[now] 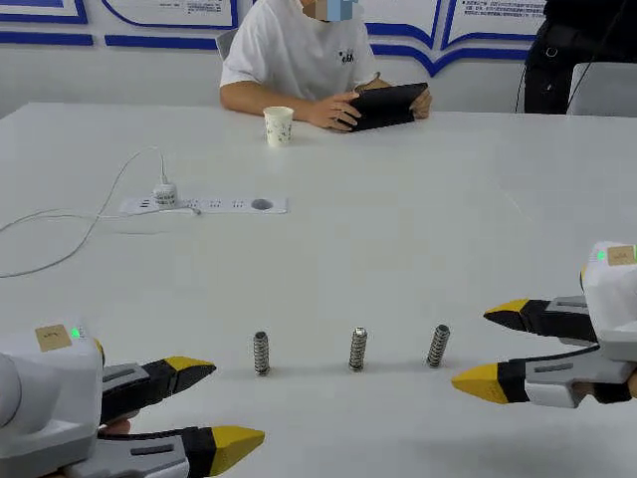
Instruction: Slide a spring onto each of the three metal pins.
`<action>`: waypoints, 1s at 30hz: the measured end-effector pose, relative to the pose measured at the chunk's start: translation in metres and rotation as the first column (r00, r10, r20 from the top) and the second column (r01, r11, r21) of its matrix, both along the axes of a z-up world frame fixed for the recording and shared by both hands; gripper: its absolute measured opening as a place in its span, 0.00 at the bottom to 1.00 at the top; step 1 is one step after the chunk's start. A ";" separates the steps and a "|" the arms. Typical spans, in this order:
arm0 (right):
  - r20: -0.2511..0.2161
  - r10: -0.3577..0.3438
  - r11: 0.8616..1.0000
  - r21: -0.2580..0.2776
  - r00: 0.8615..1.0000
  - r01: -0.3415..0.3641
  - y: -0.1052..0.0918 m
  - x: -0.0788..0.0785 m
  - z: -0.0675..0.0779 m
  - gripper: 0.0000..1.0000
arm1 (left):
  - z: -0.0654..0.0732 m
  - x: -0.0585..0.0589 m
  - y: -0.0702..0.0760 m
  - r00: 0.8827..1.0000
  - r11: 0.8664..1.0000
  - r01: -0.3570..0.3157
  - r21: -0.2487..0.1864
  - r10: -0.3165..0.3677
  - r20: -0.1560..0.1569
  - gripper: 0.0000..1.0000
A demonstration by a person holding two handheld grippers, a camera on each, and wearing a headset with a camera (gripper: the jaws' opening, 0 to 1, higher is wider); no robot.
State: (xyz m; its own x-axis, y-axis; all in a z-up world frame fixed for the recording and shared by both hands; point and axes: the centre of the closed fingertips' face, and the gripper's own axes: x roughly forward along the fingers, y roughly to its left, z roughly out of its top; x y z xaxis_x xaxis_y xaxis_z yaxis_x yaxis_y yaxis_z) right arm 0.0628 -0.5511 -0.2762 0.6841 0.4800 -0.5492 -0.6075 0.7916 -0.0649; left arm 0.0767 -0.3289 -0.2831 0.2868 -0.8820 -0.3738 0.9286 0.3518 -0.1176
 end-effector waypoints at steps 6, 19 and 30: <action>0.030 -0.009 1.000 0.030 0.999 0.008 0.000 -0.010 -0.003 0.61 | -0.003 0.000 0.002 1.000 1.000 -0.009 -0.003 0.009 -0.007 0.58; 0.058 -0.058 0.995 0.080 0.997 0.053 0.003 -0.017 -0.006 0.64 | -0.011 0.000 0.010 0.998 0.999 -0.050 -0.010 0.049 -0.024 0.62; 0.088 -0.080 0.993 0.092 0.993 0.072 0.008 -0.022 -0.001 0.67 | -0.012 -0.003 0.011 0.997 0.997 -0.070 -0.017 0.069 -0.032 0.65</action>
